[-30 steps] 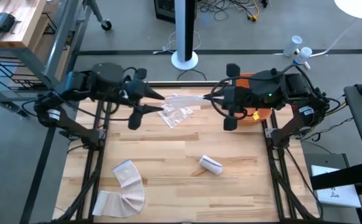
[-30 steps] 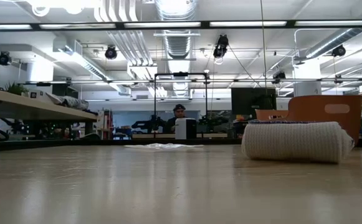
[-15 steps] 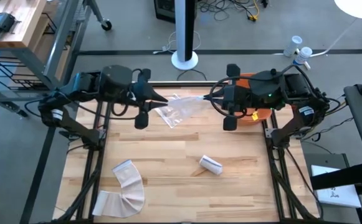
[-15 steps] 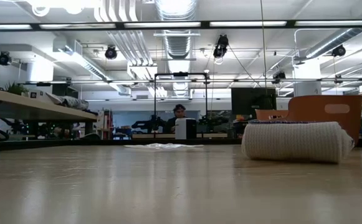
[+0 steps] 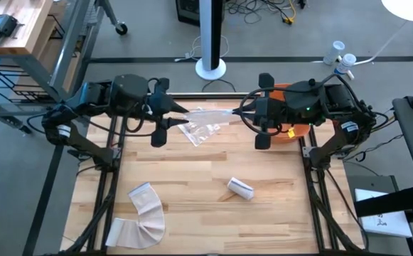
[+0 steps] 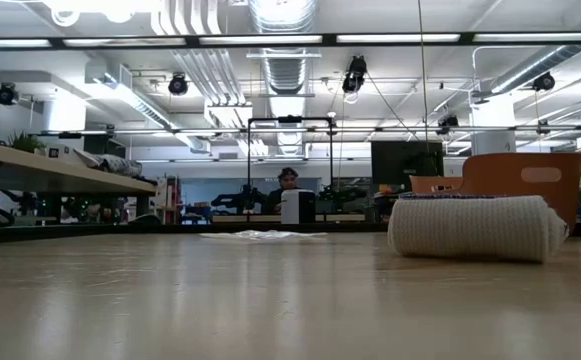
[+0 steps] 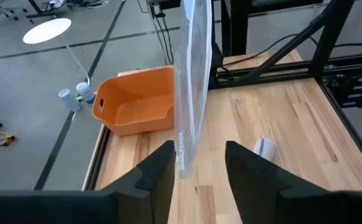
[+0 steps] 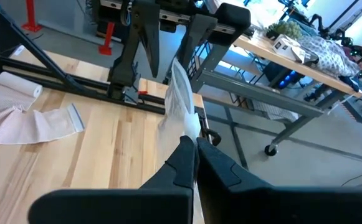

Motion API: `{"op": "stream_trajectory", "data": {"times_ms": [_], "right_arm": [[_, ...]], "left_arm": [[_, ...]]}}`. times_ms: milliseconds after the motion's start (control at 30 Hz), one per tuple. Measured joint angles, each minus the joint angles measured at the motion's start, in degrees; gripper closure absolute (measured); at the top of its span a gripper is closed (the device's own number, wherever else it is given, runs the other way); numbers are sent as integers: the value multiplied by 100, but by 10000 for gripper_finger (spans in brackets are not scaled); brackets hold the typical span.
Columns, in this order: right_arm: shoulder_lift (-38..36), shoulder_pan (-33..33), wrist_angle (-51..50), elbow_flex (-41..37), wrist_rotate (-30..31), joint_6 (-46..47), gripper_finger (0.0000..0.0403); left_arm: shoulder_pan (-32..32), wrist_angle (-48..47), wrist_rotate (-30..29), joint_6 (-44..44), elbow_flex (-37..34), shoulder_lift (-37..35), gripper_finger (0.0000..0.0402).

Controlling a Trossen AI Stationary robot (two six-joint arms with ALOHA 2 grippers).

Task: Roll bandage
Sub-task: Open the transparent zip bag

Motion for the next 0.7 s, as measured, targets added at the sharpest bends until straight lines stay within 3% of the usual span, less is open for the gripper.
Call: {"op": "stream_trajectory", "data": {"times_ms": [200,467,700], "right_arm": [[0,0,-2,2,0,-1,403],[2,0,-22,-17,2,0,403],[178,-2,-110,-42,-1,2,403]], "left_arm": [[0,5,0,-25,0,0,285],[0,13,6,-191,2,0,392],[0,13,48,-195,4,63,397]]}}
